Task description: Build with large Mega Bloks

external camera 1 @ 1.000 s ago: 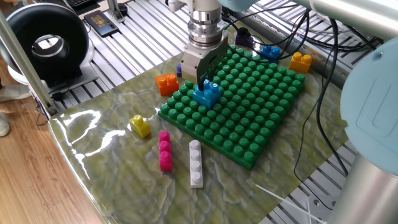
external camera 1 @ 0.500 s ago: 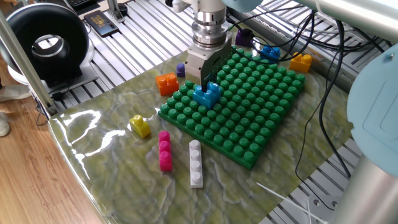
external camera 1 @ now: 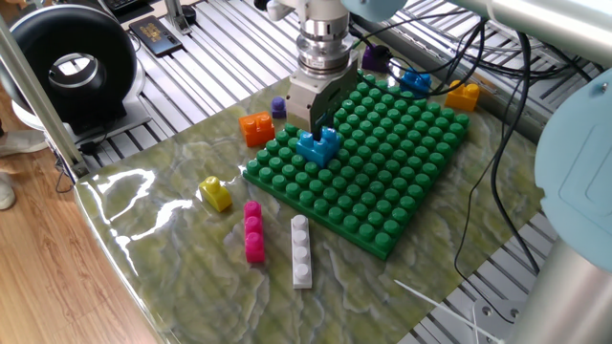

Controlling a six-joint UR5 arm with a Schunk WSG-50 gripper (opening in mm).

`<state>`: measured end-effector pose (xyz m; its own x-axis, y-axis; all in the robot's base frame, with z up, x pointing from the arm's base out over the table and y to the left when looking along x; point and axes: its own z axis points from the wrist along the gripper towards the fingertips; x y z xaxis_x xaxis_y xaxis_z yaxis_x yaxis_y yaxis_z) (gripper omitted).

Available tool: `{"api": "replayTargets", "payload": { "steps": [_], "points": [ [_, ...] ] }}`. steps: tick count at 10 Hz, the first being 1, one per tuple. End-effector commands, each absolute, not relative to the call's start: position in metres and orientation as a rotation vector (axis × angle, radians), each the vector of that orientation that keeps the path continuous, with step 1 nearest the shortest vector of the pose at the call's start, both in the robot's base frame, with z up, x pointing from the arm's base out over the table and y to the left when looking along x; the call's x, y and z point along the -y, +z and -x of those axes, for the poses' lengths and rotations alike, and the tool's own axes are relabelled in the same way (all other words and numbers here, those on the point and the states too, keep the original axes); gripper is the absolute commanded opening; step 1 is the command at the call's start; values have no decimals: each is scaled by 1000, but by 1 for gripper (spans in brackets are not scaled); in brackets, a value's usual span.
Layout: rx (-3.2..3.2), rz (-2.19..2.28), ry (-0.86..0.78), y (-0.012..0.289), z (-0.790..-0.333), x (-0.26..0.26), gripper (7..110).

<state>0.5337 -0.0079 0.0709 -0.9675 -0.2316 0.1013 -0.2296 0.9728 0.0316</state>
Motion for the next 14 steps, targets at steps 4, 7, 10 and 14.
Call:
{"api": "replayTargets", "payload": {
  "steps": [4, 7, 10, 14],
  "points": [
    [3024, -344, -48, 68, -534, 5, 22],
    [3025, -348, -44, 66, -534, 7, 22],
    [3025, -351, -44, 63, -535, 8, 22],
    [3026, -353, -46, 62, -536, 7, 22]
  ]
}}
